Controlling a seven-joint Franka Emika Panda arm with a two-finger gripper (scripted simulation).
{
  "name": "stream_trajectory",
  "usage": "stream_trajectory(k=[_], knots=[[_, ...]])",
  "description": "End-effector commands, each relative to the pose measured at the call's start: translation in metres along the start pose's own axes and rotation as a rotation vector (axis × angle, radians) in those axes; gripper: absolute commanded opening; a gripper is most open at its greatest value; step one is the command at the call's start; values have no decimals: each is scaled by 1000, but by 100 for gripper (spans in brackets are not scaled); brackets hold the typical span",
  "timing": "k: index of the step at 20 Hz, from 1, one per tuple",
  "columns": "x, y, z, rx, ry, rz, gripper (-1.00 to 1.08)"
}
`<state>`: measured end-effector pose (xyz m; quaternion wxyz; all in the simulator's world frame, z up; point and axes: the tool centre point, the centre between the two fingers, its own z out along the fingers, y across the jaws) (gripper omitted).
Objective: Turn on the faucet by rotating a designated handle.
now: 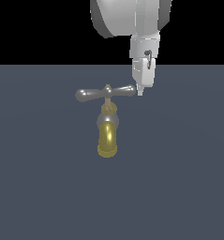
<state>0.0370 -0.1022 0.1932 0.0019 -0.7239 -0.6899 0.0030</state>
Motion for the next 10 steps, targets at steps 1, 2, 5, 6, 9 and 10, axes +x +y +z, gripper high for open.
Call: stream_trajectory(k=[1, 2, 5, 6, 9, 10], knots=[[3, 0, 0, 1, 1, -4, -100], [5, 3, 0, 1, 1, -4, -100], [12, 12, 0, 0, 1, -6, -100], [15, 16, 0, 0, 1, -6, -100], [22, 25, 0, -2, 1, -7, -100], [24, 28, 0, -2, 1, -7, -100]])
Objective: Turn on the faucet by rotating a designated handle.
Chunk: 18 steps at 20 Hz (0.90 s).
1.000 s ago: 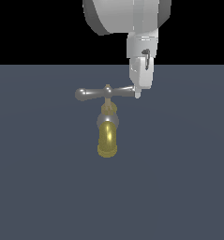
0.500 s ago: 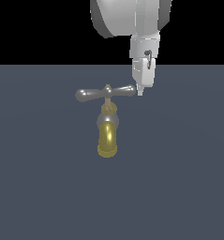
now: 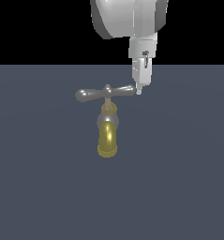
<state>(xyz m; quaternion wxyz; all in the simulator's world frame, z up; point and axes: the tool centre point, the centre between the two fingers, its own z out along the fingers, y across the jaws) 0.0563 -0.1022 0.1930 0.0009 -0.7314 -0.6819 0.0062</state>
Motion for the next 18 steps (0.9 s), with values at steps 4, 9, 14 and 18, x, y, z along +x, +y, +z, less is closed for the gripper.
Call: stream_trajectory(k=[4, 9, 14, 18], knots=[[33, 19, -1, -6, 7, -31, -100], [44, 33, -2, -8, 8, -33, -100], [55, 46, -2, -9, 8, -35, -100], [25, 46, -1, -3, -8, 7, -100]])
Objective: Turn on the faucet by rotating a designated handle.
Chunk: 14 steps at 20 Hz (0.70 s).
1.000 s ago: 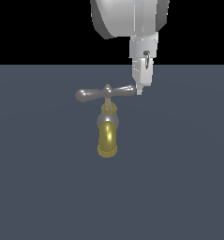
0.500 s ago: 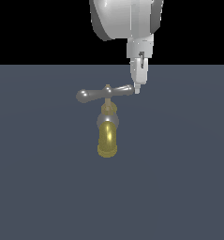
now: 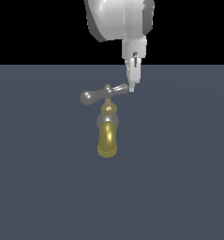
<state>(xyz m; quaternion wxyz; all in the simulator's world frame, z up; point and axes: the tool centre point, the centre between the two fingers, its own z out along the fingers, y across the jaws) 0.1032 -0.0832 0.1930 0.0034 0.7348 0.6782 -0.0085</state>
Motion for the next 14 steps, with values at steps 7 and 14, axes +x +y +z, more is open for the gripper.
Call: stream_trajectory(k=[7, 14], knots=[[63, 7, -2, -4, 9, -24, -100], [119, 13, -4, -7, 16, -44, -100]])
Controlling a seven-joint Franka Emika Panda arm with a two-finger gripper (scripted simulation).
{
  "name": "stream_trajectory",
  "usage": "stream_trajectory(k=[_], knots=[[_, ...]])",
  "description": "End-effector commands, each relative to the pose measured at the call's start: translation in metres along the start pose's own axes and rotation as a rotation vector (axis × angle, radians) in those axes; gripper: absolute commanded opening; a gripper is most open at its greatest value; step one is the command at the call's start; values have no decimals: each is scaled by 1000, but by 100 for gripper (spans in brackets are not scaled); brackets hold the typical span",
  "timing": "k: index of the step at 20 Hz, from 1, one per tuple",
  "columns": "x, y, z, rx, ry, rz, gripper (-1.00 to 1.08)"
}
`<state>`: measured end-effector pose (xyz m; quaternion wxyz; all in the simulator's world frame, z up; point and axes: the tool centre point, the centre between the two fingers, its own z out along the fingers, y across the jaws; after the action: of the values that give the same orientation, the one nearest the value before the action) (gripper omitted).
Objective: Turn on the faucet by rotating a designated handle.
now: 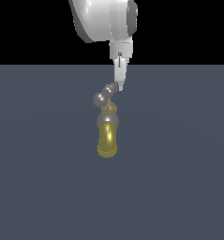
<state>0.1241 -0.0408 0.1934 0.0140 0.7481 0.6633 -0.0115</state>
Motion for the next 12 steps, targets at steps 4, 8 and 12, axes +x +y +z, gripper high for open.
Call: stream_trajectory(k=[4, 8, 12], knots=[[20, -1, -1, -1, 4, -12, -100], [40, -11, -2, 0, 9, -24, -100], [61, -22, -2, 1, 14, -36, -100]])
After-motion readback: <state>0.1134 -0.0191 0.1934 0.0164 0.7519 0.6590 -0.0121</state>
